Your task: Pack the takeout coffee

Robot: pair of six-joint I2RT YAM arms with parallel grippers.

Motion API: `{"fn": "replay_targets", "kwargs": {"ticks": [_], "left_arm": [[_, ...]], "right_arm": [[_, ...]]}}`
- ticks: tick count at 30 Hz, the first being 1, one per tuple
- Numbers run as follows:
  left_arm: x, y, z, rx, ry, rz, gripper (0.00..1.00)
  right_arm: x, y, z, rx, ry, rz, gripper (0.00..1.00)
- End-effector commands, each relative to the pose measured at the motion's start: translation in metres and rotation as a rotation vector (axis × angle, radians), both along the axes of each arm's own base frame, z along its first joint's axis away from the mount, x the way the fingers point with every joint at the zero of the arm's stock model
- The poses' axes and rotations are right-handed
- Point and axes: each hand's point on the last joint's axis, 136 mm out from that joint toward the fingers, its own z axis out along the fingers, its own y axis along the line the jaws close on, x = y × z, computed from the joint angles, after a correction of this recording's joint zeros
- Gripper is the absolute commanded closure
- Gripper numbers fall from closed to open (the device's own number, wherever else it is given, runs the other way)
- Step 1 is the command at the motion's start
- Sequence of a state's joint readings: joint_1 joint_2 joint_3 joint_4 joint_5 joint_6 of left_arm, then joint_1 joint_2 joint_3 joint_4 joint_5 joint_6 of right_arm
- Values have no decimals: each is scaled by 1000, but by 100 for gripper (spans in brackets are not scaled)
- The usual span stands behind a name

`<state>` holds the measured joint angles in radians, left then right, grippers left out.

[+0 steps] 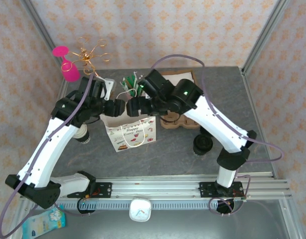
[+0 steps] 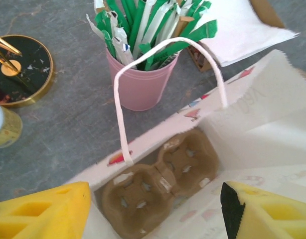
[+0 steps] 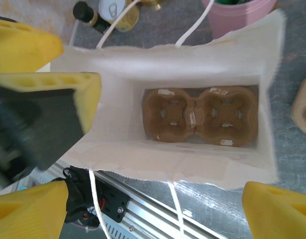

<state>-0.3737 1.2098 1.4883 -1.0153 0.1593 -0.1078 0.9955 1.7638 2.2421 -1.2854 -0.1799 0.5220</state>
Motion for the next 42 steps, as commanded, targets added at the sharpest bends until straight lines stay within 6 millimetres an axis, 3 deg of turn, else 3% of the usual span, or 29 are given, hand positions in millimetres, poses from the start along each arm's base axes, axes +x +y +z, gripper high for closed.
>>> {"fn": "replay_targets", "kwargs": {"ticks": [1,7,15,19,29,35,42], "left_arm": [[14,3,12,122,-67,-42,26],[14,-29,7,149,-60,-212,18],[37,-30,-19,261,-8,-215,16],[46,-35,-17,254,-21,-215,20],[48,-38,-29,245,42,-203,52],[47,-28,-47,279,98,-150,62],[44,-26,-42,216,113,-79,85]], "right_arm": [[1,-27,7,-11,-16,-68,10],[3,-45,-4,-30,-10,-108,10],[5,-55,-18,-44,-1,-127,10],[4,-57,-20,-38,-1,-132,10],[6,-70,-25,-41,-14,-151,10],[9,-76,-30,-60,-23,-159,10],[9,-75,-38,-56,-15,-143,9]]}}
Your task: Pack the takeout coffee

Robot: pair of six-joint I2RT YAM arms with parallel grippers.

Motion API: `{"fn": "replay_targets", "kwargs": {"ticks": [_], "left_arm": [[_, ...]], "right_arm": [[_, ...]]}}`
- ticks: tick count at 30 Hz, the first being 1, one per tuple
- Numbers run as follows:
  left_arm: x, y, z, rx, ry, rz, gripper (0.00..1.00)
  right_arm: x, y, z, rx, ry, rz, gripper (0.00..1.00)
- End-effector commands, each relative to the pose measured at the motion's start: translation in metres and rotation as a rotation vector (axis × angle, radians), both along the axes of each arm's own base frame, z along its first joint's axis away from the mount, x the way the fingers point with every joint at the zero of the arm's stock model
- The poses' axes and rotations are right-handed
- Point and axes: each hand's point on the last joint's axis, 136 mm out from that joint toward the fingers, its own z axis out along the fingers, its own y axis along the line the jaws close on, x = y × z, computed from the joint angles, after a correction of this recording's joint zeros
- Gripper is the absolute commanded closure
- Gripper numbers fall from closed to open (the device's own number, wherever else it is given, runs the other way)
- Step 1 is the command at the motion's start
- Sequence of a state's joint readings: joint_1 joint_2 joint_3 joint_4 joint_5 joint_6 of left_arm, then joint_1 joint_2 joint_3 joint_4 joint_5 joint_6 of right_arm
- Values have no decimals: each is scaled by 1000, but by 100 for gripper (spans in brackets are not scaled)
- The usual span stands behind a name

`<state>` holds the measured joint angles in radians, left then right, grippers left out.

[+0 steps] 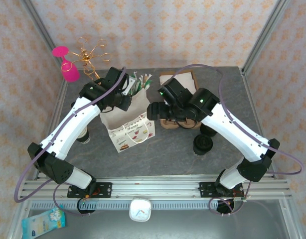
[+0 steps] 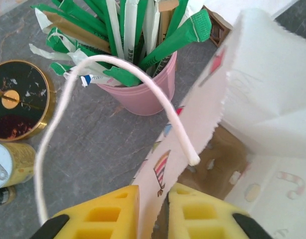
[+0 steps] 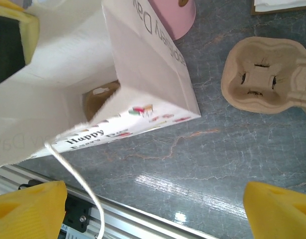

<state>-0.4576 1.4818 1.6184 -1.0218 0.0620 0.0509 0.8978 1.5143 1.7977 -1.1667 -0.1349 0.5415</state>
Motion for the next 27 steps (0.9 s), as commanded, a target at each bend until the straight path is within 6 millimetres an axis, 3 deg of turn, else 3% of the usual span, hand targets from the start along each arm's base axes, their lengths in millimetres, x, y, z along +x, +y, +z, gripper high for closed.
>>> {"fn": "replay_targets", "kwargs": {"ticks": [1,5,9,16,19,22,27], "left_arm": [[-6,8,-5,-10,49,81,89],[-18,10,-1,-102,66,158,100],[-25,6,4,-297,88,289,100],[-42,16,6,-443,113,491,100],[-45,17,7,-537,125,588,100],[-46,5,13,-674,148,619,100],[-46,14,23,-775,81,731,100]], "right_arm": [[3,-6,7,15,-39,-2,9],[2,-11,7,10,-39,-5,8],[4,-19,6,0,-34,-30,5],[5,-45,-4,-57,-15,-99,1],[3,-50,-8,-71,2,-102,0],[3,-55,-12,-94,13,-114,0],[5,-67,-18,-125,22,-158,0]]}}
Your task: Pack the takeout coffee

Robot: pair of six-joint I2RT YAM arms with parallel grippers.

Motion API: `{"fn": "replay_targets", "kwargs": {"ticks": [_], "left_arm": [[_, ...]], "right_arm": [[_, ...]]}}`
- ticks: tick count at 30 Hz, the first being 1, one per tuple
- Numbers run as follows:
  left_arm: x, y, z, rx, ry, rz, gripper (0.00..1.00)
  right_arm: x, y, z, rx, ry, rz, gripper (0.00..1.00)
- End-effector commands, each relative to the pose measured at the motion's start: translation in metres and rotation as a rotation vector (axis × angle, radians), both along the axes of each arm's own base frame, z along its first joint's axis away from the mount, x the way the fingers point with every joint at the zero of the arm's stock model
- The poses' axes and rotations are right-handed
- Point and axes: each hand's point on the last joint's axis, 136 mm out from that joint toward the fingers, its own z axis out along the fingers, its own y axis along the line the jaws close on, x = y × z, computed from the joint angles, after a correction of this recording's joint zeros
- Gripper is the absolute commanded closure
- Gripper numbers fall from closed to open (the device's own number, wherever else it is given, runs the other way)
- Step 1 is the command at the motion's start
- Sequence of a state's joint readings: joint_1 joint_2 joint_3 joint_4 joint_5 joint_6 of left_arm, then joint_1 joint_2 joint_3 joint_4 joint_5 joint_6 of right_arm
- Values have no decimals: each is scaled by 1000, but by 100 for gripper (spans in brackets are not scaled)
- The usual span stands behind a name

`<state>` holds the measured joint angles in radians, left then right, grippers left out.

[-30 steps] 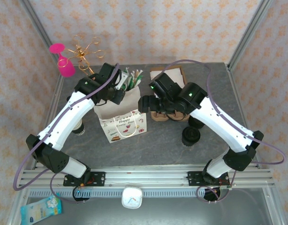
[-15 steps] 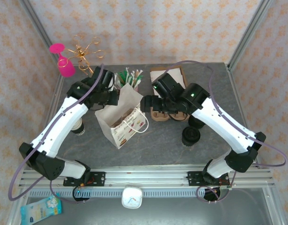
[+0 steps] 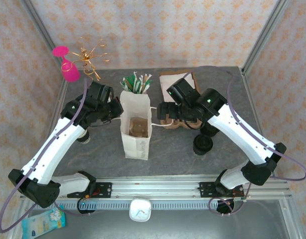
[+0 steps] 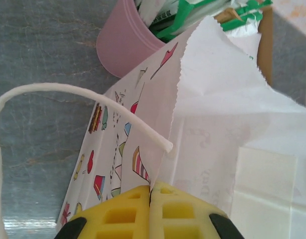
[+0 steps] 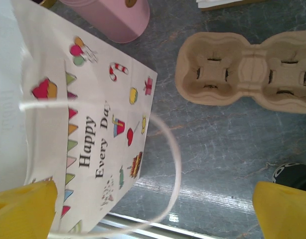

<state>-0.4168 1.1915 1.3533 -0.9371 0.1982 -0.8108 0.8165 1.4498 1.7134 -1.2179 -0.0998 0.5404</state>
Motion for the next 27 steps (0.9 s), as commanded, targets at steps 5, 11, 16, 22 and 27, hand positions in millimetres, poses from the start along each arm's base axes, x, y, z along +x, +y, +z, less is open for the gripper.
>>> {"fn": "replay_targets", "kwargs": {"ticks": [5,11,16,22,27], "left_arm": [[4,12,16,-110,-111,178,100],[3,13,13,-60,-111,134,80],[0,21,19,-2,-154,115,58],[-4,27,27,64,-212,62,41],[-8,14,32,40,-253,-37,31]], "right_arm": [[1,-52,-10,-84,12,-143,0],[-8,-82,-19,-96,35,-226,0],[-27,-110,-42,-103,80,-319,0],[-42,-147,-81,-195,127,-430,0],[-49,-162,-107,-269,164,-459,0]]}}
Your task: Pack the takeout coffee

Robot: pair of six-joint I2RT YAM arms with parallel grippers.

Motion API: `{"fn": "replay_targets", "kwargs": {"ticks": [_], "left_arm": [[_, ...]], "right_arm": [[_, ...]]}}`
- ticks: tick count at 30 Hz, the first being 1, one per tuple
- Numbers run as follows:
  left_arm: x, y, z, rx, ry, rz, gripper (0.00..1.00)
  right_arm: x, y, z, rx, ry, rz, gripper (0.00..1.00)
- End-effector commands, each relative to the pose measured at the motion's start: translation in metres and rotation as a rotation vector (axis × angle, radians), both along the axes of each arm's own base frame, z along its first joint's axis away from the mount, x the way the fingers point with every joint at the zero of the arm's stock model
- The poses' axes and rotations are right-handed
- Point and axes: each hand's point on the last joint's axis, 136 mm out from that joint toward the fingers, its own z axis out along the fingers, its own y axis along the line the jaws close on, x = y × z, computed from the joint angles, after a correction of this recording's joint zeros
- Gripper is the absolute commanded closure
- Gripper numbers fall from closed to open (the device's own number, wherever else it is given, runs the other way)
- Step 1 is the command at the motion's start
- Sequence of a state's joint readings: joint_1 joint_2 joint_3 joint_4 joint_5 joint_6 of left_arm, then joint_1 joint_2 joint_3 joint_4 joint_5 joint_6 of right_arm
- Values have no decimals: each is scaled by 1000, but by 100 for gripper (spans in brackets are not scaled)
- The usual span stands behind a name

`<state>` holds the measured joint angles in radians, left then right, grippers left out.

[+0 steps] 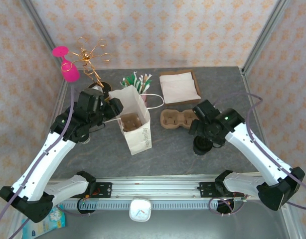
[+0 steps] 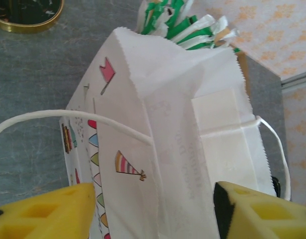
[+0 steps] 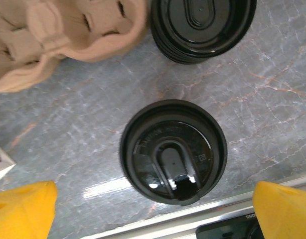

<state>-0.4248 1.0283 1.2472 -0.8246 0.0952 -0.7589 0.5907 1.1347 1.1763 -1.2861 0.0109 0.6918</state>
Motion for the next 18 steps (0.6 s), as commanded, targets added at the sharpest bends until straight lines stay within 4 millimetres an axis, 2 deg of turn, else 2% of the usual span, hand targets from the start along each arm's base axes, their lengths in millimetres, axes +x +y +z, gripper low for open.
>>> {"fn": "replay_targets", "kwargs": {"ticks": [1,4,7,12,18], "left_arm": [[-1,-7,9,23,-60,-84,30],[-3,-7,12,48,-72,-110,27],[-4,-7,12,57,-81,-127,25],[-8,-3,10,74,-83,-121,25],[-10,-1,11,71,-95,-111,24]], "right_arm": [[-4,-18,-17,-58,16,-45,0],[-5,-11,-38,2,55,-33,0],[-4,-11,-49,3,73,-23,2],[-4,-7,-53,2,107,10,6],[-4,-15,-52,-54,121,23,5]]}}
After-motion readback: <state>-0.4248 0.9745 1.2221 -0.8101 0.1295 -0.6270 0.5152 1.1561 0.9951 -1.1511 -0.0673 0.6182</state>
